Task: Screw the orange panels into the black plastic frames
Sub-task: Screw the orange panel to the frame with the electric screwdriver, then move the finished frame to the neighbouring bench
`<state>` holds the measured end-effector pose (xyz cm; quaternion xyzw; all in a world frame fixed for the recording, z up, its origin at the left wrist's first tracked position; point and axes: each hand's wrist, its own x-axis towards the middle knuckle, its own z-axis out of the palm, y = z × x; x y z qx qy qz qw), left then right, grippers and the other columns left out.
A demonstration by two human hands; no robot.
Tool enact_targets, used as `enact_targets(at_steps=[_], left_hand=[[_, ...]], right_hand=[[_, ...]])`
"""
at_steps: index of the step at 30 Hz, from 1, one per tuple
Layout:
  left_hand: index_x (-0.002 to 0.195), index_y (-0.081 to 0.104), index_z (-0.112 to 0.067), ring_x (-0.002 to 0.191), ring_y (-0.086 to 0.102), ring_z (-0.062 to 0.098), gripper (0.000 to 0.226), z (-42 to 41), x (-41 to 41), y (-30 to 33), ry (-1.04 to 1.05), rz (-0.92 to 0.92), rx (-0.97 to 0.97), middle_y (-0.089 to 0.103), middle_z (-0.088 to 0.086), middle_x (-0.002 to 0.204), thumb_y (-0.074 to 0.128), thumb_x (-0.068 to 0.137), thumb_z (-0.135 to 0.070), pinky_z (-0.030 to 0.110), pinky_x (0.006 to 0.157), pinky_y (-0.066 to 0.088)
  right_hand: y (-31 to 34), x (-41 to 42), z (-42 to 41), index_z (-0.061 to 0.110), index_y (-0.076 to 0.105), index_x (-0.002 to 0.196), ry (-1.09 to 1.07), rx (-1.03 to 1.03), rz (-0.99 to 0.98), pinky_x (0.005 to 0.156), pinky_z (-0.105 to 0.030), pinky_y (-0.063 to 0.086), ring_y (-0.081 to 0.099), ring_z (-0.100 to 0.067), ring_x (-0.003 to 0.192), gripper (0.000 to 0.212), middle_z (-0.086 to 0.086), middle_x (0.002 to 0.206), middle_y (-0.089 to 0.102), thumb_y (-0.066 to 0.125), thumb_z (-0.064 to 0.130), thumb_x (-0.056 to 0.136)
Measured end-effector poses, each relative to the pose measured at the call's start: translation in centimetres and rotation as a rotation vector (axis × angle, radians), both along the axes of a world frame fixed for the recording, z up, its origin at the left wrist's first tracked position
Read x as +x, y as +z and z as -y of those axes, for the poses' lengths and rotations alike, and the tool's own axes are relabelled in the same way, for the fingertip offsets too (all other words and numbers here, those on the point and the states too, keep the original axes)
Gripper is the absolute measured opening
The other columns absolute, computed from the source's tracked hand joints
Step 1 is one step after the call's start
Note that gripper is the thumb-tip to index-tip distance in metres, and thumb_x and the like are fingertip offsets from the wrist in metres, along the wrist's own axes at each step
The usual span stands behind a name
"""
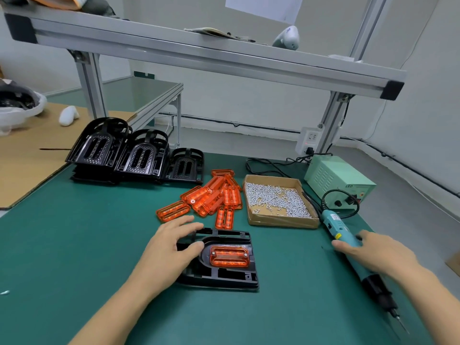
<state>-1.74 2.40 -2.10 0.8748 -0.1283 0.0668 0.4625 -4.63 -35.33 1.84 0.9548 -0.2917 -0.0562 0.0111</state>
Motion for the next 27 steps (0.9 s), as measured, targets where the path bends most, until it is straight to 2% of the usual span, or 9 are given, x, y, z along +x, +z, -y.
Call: enact_targets(at_steps=[4, 6, 9, 12, 15, 17, 19, 22, 27], left_hand=[[0.121, 0.058, -0.038, 0.128, 0.033, -0.004, 0.035, -1.1, -0.5, 0.1, 0.022, -0.012, -0.032, 0.045, -0.025, 0.133, 0.062, 0.089, -0.026, 0.017, 0.097, 0.024], [0.123, 0.057, -0.038, 0.128, 0.034, -0.005, 0.035, -1.7, -0.8, -0.1, 0.036, -0.023, -0.043, 0.045, -0.025, 0.134, 0.060, 0.091, -0.025, 0.016, 0.098, 0.024], [0.123, 0.053, -0.042, 0.127, 0.034, -0.006, 0.037, -2.5, -1.3, -0.4, 0.051, -0.036, -0.088, 0.043, -0.030, 0.132, 0.059, 0.091, -0.025, 0.008, 0.092, 0.025], [0.133, 0.040, -0.048, 0.126, 0.024, -0.016, 0.060, -3.3, -1.7, -0.2, -0.020, -0.133, -0.126, 0.030, -0.036, 0.137, 0.070, 0.083, -0.033, 0.012, 0.101, 0.019], [0.142, 0.014, -0.051, 0.133, 0.008, -0.016, 0.102, -4.1, -1.9, 0.2, -0.163, -0.275, -0.012, 0.008, -0.040, 0.140, 0.082, 0.067, -0.043, 0.017, 0.109, 0.013], [0.147, 0.003, -0.045, 0.138, -0.003, -0.011, 0.121, -4.4, -1.9, 0.3, -0.197, -0.286, 0.114, 0.000, -0.035, 0.143, 0.081, 0.056, -0.051, 0.022, 0.116, 0.007], [0.148, -0.004, -0.040, 0.132, -0.014, -0.012, 0.124, -4.4, -1.9, 0.3, -0.200, -0.267, 0.204, -0.005, -0.033, 0.141, 0.082, 0.059, -0.049, 0.025, 0.116, -0.003], [0.148, -0.008, -0.039, 0.119, -0.021, -0.012, 0.122, -4.3, -1.9, 0.0, -0.173, -0.262, 0.255, -0.005, -0.027, 0.145, 0.081, 0.065, -0.046, 0.021, 0.109, -0.010], [0.150, -0.004, -0.036, 0.122, -0.017, -0.011, 0.114, -4.2, -1.8, -0.6, -0.148, -0.227, 0.267, 0.000, -0.012, 0.159, 0.076, 0.069, -0.051, 0.017, 0.105, -0.014]], right_hand=[[0.3, -0.6, -0.1, 0.024, 0.049, 0.128, -0.006, 0.001, 0.009, 0.065, -0.031, 0.042, 0.055, -0.021, 0.088, 0.076, 0.000, 0.100, 0.058, 0.035, 0.082, 0.080], [0.6, -0.8, -0.4, 0.023, 0.044, 0.134, 0.002, 0.013, 0.045, 0.072, -0.033, 0.046, 0.057, -0.024, 0.099, 0.079, -0.003, 0.115, 0.060, 0.036, 0.081, 0.081], [1.2, -1.3, -1.9, 0.023, 0.036, 0.144, 0.102, -0.023, 0.165, 0.088, -0.036, 0.046, 0.053, -0.025, 0.120, 0.085, -0.003, 0.139, 0.050, 0.037, 0.079, 0.080], [1.7, -1.8, -4.8, 0.024, 0.029, 0.149, 0.367, 0.007, 0.284, 0.109, -0.034, 0.030, 0.041, -0.018, 0.134, 0.103, 0.005, 0.151, 0.039, 0.031, 0.085, 0.066], [1.3, -1.7, -8.0, 0.026, 0.015, 0.153, 0.672, 0.185, 0.149, 0.121, -0.031, 0.004, 0.014, 0.000, 0.143, 0.117, 0.017, 0.156, 0.020, 0.033, 0.091, 0.058], [0.4, -1.0, -9.9, 0.027, -0.001, 0.154, 0.821, 0.265, -0.008, 0.119, -0.027, -0.009, -0.008, 0.010, 0.139, 0.126, 0.025, 0.151, 0.004, 0.046, 0.091, 0.057], [-0.5, 0.0, -11.5, 0.028, -0.011, 0.153, 0.908, 0.305, -0.099, 0.116, -0.026, -0.016, -0.020, 0.011, 0.136, 0.133, 0.026, 0.150, -0.003, 0.055, 0.089, 0.055], [-1.2, 1.3, -13.2, 0.029, -0.014, 0.152, 0.965, 0.369, -0.125, 0.116, -0.030, -0.018, -0.024, 0.011, 0.135, 0.139, 0.018, 0.158, -0.003, 0.059, 0.088, 0.050], [-1.4, 2.4, -14.3, 0.031, -0.015, 0.152, 1.018, 0.366, -0.147, 0.115, -0.033, -0.021, -0.023, 0.010, 0.134, 0.141, 0.014, 0.161, -0.005, 0.061, 0.088, 0.048]])
